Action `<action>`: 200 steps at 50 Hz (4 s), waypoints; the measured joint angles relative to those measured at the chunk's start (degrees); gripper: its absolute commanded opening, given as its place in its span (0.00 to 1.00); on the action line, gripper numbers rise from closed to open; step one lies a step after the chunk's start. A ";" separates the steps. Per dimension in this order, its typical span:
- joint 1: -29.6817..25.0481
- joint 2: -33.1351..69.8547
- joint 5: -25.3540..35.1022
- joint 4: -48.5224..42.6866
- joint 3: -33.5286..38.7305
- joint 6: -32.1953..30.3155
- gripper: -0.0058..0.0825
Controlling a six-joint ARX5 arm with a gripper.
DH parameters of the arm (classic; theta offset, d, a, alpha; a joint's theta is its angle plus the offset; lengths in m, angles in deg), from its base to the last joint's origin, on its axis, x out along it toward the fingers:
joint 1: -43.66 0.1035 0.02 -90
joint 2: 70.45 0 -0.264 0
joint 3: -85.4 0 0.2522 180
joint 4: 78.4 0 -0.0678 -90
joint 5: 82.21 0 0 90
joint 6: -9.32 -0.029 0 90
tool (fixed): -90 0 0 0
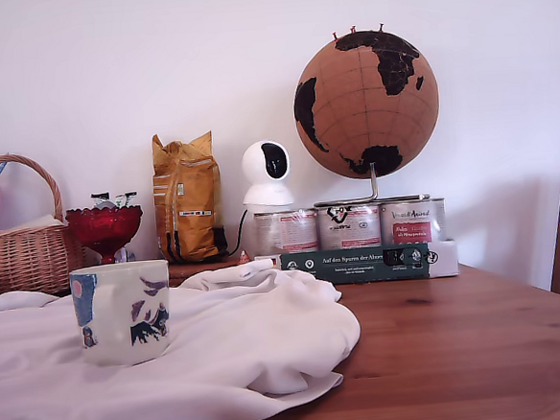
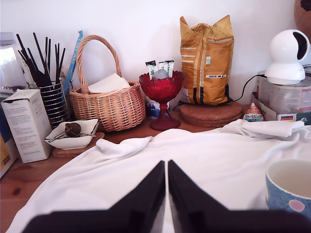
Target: Pick the grey coffee capsule and place it inside the blue coffee cup
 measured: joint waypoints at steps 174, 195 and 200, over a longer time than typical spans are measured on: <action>11.80 92.80 2.93 -22.80 -50.69 11.65 0.33; 11.67 92.80 12.04 -20.15 -50.90 13.42 0.28; 10.69 92.80 16.24 -20.09 -52.13 14.82 0.28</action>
